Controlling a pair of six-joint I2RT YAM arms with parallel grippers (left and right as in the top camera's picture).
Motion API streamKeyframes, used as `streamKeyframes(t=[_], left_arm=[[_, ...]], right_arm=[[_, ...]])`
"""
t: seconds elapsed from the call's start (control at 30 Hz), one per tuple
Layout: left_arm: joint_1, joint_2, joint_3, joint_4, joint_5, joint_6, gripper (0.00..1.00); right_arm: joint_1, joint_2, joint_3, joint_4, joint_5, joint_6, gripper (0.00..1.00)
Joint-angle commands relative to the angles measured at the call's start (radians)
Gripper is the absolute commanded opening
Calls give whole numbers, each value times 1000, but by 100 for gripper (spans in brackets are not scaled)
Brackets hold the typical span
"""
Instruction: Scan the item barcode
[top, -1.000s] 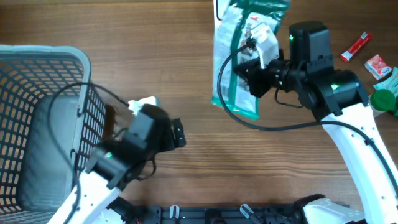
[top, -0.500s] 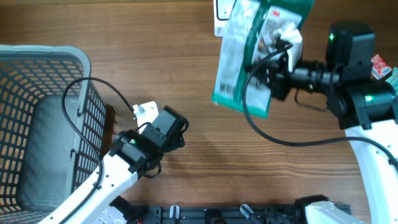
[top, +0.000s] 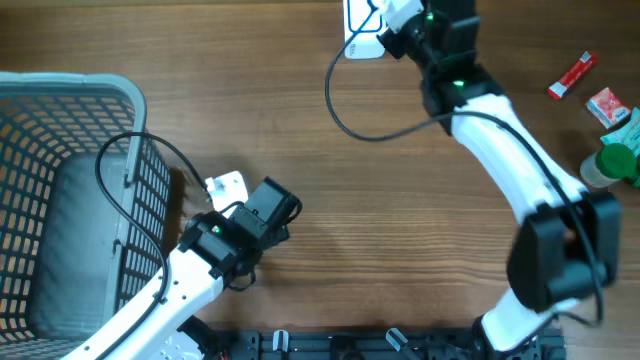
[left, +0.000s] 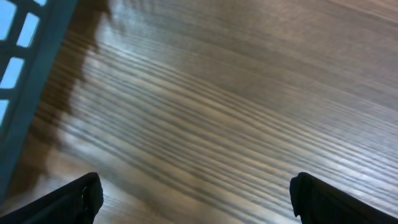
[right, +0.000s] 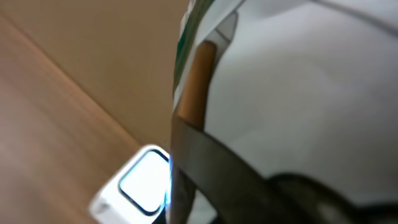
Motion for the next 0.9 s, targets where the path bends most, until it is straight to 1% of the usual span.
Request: streamKeyframes(t=[0.0, 0.07, 0.13, 0.2, 0.23, 0.33, 0.4, 0.47, 0.53, 0.57, 0.6, 0.73, 0.8, 0.83, 0.87], left_arm=[[-5, 1, -3, -6, -28, -17, 100], [-5, 1, -3, -6, -29, -16, 100], [-4, 1, -3, -6, -37, -16, 100], [-3, 2, -3, -5, -47, -17, 100], [-3, 2, -3, -5, -51, -17, 100], [-3, 2, -3, -11, -50, -17, 100], [-3, 2, -3, -28, -48, -17, 100], [-3, 2, -3, -58, -50, -17, 100], [-3, 2, -3, -73, -50, -17, 100], [-3, 2, -3, -77, -46, -17, 100], [-3, 2, -3, -80, -43, -17, 100], [-3, 3, -3, -80, -39, -17, 100], [-3, 3, -3, -81, -34, -17, 100], [-3, 3, -3, -84, -23, -17, 100], [-3, 5, -3, -85, -14, -17, 100]], right_arm=[[26, 140, 6, 136, 135, -121, 5], [54, 206, 6, 275, 254, -195, 5], [89, 256, 6, 400, 311, -289, 5], [114, 280, 6, 419, 312, -330, 5], [124, 287, 6, 417, 313, -335, 5], [130, 294, 7, 416, 342, -276, 4], [126, 290, 13, 415, 407, -232, 4], [101, 275, 13, 413, 472, -233, 4], [54, 241, 13, 368, 508, -220, 4], [16, 214, 13, 312, 508, -188, 5], [-39, 177, 13, 236, 515, -144, 4], [-230, 108, 13, 61, 568, -31, 4], [-382, 99, 13, 2, 575, 23, 4], [-465, 99, 13, -10, 575, 25, 4], [-519, 99, 13, -8, 575, 25, 4]])
